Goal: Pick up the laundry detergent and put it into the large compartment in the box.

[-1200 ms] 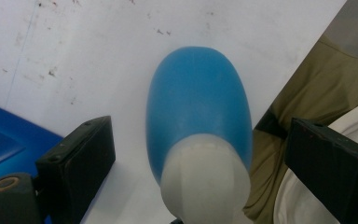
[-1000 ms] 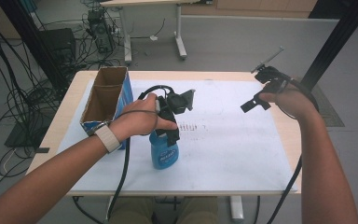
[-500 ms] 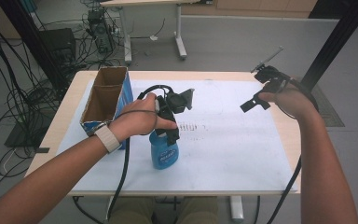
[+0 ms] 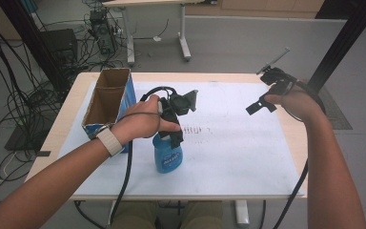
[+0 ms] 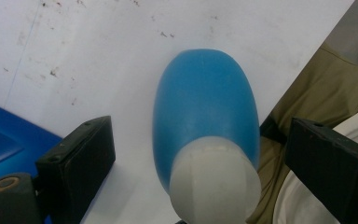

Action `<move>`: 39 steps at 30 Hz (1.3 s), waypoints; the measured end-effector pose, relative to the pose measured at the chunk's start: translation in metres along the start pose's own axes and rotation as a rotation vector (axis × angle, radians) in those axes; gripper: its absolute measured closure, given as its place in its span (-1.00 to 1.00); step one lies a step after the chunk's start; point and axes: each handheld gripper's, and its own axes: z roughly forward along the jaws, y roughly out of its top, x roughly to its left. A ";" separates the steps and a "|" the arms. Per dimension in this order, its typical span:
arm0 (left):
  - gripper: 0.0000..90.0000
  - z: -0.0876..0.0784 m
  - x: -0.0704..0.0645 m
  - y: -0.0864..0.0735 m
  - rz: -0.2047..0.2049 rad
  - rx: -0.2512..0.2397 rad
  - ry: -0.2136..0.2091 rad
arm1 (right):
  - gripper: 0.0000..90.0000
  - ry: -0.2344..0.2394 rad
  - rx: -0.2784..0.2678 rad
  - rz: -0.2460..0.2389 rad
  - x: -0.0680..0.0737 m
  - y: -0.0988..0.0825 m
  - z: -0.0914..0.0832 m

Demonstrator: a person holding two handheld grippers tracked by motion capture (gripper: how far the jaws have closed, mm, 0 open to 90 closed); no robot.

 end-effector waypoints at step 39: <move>-0.80 -0.001 0.002 -0.004 0.003 -0.015 -0.004 | -0.82 -0.002 0.002 0.003 0.001 0.003 -0.001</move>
